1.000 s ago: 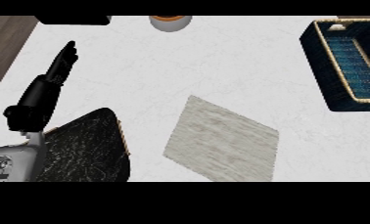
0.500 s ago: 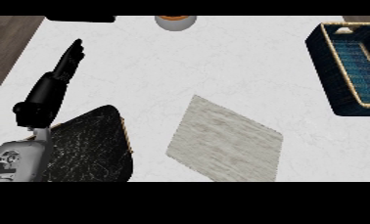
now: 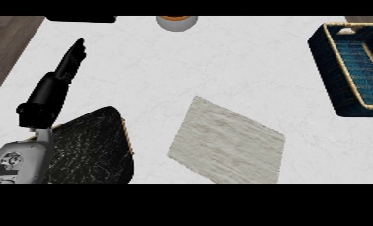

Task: Pick the sweet potato from the placemat and place it in the basket

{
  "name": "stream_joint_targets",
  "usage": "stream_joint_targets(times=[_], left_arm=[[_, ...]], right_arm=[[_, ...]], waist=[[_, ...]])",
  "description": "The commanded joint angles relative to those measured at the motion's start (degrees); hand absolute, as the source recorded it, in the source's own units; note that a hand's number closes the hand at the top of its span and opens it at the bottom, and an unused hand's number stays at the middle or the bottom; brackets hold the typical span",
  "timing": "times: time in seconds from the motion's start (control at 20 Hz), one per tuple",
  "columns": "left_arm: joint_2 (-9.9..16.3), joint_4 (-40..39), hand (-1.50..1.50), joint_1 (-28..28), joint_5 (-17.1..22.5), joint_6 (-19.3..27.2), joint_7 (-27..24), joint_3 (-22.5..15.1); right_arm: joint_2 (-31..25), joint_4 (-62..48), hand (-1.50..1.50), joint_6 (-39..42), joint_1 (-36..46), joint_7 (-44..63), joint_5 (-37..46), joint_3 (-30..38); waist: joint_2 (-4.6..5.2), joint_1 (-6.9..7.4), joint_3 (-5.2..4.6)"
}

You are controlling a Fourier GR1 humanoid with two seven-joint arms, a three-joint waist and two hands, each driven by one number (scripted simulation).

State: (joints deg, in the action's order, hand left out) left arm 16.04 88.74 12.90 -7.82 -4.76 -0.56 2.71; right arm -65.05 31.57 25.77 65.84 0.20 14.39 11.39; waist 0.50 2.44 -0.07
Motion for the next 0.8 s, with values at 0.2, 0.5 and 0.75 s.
stream_joint_targets(times=[0.2, 0.5, 0.75], left_arm=[[0.23, -1.44, 0.00, 1.47, 0.37, -0.20, -0.22, 1.63], [0.15, -1.57, 0.00, 1.95, 0.44, -0.73, 0.92, 1.55], [-0.49, -1.08, 0.00, -1.31, -1.51, 0.15, -1.87, 0.65]], right_arm=[[6.19, -3.99, 1.50, 4.69, 5.66, 5.98, 4.09, -4.43], [6.10, -4.43, 1.50, 2.21, 2.53, 3.64, 13.18, -11.52], [4.59, -5.03, 1.50, 1.66, 4.17, 1.41, 18.75, -14.68]], waist=[[-0.08, -0.90, 0.03], [0.13, -0.94, 0.06], [-0.03, -0.83, 0.06]])
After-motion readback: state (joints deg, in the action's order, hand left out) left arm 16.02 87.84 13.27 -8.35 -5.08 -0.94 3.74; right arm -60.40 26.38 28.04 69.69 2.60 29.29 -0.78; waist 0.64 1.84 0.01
